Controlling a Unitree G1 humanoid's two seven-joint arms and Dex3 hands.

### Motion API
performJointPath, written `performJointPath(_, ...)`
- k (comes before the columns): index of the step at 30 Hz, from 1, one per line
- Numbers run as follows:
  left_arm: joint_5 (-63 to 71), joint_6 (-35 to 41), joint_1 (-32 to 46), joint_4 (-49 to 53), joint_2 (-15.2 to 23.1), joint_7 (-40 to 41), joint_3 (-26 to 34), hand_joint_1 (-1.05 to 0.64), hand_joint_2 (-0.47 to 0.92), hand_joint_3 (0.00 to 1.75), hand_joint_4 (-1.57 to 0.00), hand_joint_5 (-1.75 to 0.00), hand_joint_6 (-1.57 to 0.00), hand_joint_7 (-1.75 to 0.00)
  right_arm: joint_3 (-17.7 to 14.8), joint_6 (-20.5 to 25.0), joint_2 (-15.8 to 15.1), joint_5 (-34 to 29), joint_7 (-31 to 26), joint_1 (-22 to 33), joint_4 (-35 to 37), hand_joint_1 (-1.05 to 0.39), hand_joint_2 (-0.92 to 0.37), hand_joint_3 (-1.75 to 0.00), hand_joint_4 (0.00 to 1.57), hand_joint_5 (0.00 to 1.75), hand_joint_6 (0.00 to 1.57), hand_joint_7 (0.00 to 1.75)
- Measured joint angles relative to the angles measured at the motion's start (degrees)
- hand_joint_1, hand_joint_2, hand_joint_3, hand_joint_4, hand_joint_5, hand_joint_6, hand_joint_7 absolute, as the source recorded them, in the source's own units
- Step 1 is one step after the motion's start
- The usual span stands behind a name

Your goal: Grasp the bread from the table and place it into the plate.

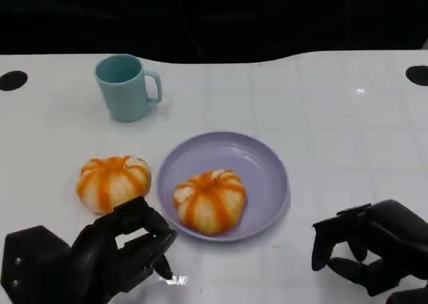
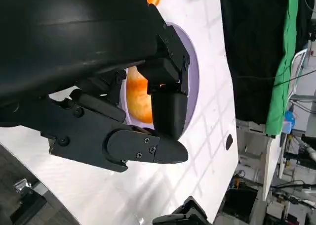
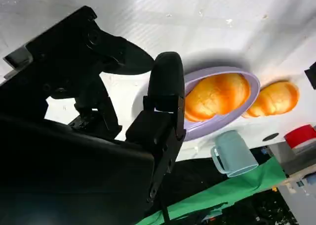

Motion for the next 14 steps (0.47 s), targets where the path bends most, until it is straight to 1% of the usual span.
performJointPath(7,-0.02,0.00,-0.03,0.29,0.01,-0.01,0.26,-0.55,0.92,0.27,-0.73,-1.75,-0.67,-1.52,0.22,-0.13,0.24,-0.36,-0.61,-1.00,0.80,-0.14,-0.41,-1.11,0.83,1.75,0.82,1.19)
performJointPath(14,-0.06,-0.24,-0.04,0.91,0.05,-0.03,0.60,-0.57,0.92,0.26,-0.72,-1.75,-0.68,-1.53,0.23,-0.43,0.29,-0.35,-0.71,-1.15,1.13,-0.13,-0.38,-1.15,0.84,1.75,0.81,1.23)
